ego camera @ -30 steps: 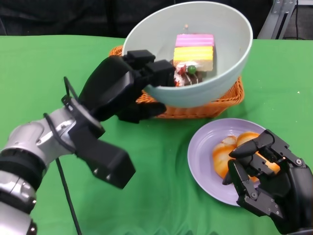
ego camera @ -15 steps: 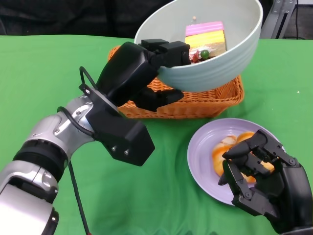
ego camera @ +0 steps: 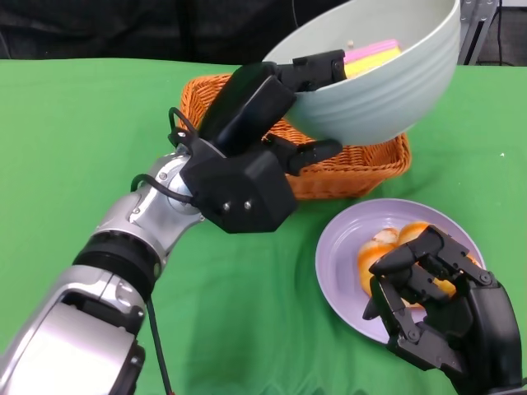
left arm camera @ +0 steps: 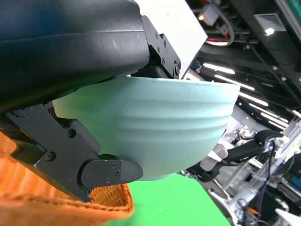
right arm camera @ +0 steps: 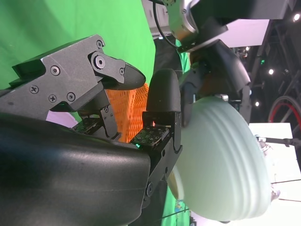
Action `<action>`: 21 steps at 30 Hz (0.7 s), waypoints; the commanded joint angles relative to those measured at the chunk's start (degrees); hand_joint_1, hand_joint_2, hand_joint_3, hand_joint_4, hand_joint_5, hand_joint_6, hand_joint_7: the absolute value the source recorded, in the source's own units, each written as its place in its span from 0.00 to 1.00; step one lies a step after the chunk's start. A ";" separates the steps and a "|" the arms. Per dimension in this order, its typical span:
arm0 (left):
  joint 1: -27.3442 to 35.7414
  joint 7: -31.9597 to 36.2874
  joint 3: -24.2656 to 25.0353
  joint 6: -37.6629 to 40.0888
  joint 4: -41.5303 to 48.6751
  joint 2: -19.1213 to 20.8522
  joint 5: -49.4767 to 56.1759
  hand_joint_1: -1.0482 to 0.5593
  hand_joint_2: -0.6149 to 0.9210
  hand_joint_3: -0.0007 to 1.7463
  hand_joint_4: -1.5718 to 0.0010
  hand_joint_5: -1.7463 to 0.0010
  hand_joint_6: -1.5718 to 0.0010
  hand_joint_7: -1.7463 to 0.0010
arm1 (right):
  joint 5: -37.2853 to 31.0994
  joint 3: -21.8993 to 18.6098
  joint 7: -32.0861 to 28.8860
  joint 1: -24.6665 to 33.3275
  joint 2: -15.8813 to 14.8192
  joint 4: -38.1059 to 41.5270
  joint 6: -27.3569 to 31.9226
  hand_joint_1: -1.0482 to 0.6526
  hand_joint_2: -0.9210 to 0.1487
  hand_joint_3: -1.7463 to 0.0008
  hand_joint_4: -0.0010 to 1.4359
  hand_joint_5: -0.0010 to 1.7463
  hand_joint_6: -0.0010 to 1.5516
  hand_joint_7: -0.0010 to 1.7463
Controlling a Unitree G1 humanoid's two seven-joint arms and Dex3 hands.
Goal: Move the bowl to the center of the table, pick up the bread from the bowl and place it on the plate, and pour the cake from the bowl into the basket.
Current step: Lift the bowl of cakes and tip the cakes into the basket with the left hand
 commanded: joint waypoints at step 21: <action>-4.57 -12.35 9.26 9.15 3.07 -7.27 -13.35 0.59 0.80 0.60 0.52 0.00 0.59 0.10 | 0.99 0.56 0.94 0.34 -0.43 0.94 -0.76 0.54 0.17 0.62 0.47 0.94 0.38 0.74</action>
